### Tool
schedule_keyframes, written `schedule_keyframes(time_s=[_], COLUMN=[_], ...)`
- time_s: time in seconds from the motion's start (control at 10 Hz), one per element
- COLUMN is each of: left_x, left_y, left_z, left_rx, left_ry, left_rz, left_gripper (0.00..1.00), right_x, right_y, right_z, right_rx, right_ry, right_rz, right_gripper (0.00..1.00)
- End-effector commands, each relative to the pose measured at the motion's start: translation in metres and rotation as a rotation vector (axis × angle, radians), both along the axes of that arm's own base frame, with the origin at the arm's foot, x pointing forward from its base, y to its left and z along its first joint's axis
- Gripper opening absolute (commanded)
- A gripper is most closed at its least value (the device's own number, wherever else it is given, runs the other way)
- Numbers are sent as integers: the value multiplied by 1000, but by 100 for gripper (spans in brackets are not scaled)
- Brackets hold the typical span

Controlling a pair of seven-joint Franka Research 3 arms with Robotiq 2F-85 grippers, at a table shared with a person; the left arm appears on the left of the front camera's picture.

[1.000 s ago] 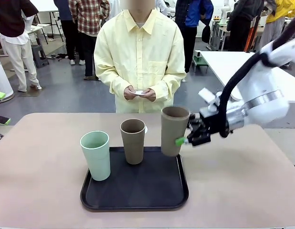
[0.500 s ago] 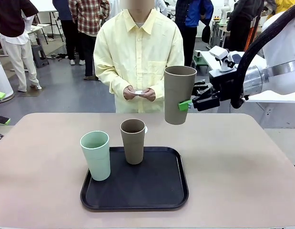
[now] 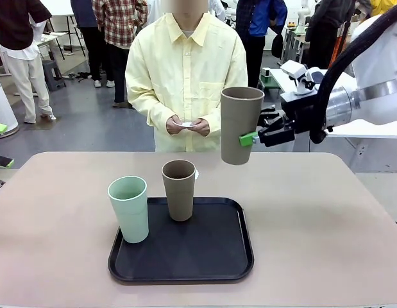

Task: Place coasters on the table and set cups on them.
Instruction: Pick up one Reusable plastic cup and place it on a coaster set by the human.

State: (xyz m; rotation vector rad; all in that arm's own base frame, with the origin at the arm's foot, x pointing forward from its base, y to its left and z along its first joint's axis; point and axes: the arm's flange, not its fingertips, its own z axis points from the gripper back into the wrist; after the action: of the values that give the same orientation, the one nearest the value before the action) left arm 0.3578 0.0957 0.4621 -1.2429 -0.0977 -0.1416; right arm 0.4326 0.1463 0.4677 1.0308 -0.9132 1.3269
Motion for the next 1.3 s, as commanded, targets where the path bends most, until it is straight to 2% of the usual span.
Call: schedule_keyframes(time_s=[0.0, 0.3, 0.5, 0.7, 0.8, 1.2], left_x=[0, 0, 0, 0, 0, 0], left_y=[1, 1, 1, 1, 1, 1], left_z=[1, 1, 1, 1, 1, 1], left_rx=[-8, -8, -8, -8, -8, -8], left_ry=[-12, -12, -12, -12, -12, -12], left_rz=[-3, -3, -3, -3, -3, -3], left_gripper=[100, 100, 100, 100, 100, 100], right_x=[45, 111, 140, 145, 140, 145], right_y=[27, 57, 67, 74, 62, 65], right_z=[13, 7, 1, 1, -9, -9], right_rx=[12, 62, 89, 75, 68, 66], right_ry=[-10, 20, 57, 83, 41, 55], right_rz=[-3, -46, -98, -137, -83, -98], right_gripper=[81, 81, 81, 81, 81, 81])
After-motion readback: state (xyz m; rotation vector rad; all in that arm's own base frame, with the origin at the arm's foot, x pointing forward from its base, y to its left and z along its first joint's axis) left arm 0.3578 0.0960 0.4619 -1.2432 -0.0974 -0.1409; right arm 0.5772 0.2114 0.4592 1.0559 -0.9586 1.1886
